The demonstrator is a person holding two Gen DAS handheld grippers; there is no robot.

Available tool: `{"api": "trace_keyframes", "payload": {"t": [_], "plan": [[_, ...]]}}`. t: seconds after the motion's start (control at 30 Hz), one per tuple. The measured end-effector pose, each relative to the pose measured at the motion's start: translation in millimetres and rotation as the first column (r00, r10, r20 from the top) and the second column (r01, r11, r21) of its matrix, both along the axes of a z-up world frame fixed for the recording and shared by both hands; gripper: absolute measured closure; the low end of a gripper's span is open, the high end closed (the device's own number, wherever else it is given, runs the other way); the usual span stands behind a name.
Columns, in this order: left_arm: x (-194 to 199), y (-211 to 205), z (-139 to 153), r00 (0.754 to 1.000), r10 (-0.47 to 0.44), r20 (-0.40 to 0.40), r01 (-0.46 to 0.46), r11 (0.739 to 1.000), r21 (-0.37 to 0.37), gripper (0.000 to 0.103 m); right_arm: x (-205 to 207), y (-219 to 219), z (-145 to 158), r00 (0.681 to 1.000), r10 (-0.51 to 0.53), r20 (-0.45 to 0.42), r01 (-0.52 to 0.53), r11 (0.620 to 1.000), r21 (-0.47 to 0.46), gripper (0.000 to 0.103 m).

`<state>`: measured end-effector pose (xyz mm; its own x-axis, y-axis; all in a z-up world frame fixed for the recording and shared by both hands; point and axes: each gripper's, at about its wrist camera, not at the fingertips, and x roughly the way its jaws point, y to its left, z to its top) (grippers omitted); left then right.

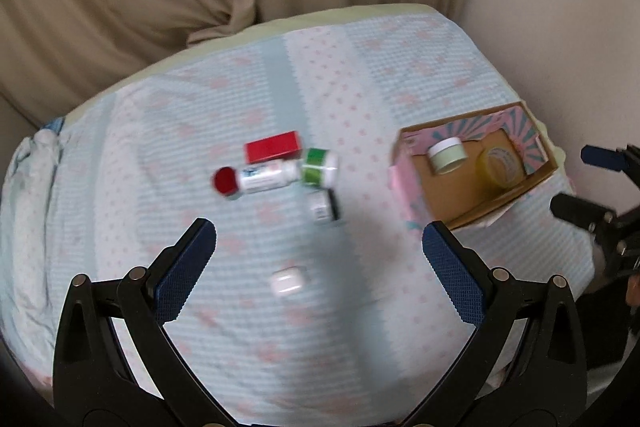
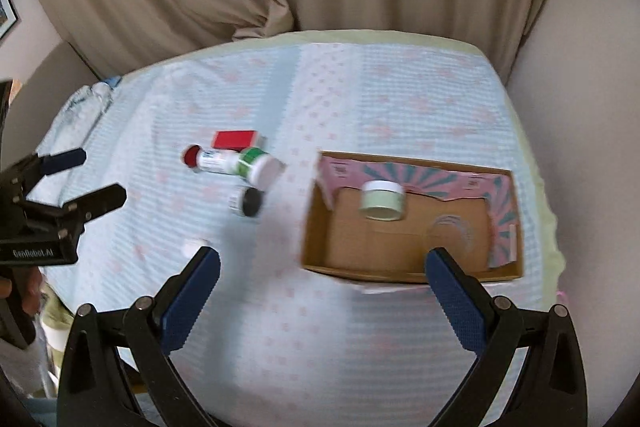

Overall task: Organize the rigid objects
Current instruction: 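Move both tools back toward the remaining bottles and jars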

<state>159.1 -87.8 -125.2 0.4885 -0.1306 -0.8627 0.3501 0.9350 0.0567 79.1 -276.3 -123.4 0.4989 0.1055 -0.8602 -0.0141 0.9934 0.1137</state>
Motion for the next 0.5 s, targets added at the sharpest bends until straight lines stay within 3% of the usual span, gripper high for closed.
{"api": "trace_keyframes", "payload": {"t": [0.3, 0.5], "plan": [[17.6, 83.6, -10.9, 0.996, -0.089, 0.009, 0.089, 0.996, 0.009, 0.0, 20.4, 70.9, -8.2, 1.0, -0.01, -0.001, 0.01, 1.0, 0.019, 0.001], [44.1, 109.4, -32.9, 0.97, -0.245, -0.002, 0.245, 0.969, 0.019, 0.0, 39.4, 103.8, -21.5, 0.996, -0.083, -0.022, 0.084, 0.996, 0.043, 0.001]]}}
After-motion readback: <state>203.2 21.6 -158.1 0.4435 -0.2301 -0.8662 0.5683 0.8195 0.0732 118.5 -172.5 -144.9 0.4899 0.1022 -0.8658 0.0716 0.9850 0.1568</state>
